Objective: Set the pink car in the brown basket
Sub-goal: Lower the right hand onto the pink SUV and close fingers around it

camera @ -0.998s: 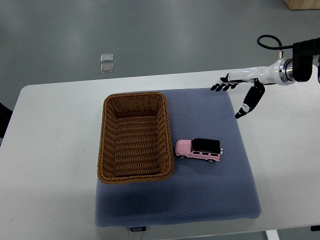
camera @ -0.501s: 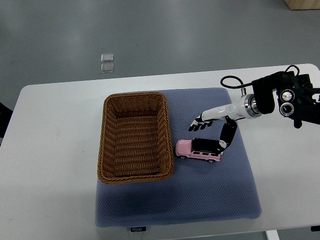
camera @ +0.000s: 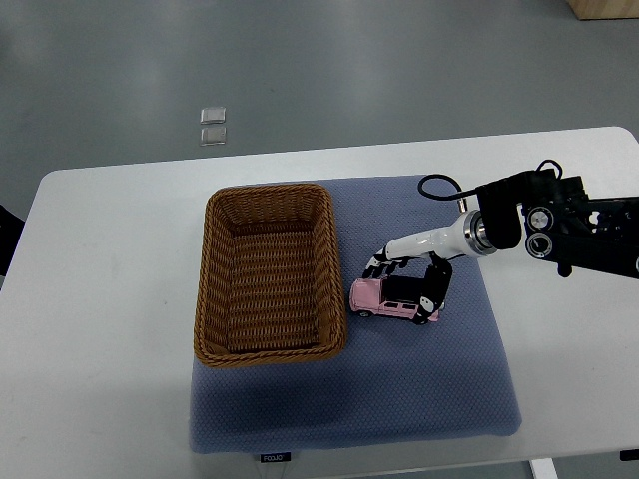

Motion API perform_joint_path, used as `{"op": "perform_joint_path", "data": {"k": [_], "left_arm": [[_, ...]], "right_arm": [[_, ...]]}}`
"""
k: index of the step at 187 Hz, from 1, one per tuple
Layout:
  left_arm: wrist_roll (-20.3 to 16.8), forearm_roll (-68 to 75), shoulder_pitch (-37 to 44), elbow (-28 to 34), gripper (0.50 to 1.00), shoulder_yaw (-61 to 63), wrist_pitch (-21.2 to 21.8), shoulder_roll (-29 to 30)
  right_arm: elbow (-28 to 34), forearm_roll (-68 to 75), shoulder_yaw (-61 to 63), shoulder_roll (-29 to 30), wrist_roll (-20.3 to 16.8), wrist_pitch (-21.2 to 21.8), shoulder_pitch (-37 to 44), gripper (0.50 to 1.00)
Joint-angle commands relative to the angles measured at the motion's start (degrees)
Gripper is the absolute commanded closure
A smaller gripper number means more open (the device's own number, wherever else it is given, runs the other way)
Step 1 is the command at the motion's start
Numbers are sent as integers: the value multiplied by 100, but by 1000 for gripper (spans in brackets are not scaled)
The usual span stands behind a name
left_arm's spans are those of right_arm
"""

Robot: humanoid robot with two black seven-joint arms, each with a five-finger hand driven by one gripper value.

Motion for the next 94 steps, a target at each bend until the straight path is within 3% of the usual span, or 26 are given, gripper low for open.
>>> {"op": "perform_joint_path", "data": {"k": [1,66,94], "left_arm": [[0,0,0,0,500,0,0,0],[0,0,0,0,500,0,0,0],[0,0,0,0,500,0,0,0]], "right_arm": [[-146,-81,-8,3,1,-49,-49,593],[-172,-345,-17,-5,9,-58,-225,617],[-172,-433,-17,3,9,-58,-304,689]]}}
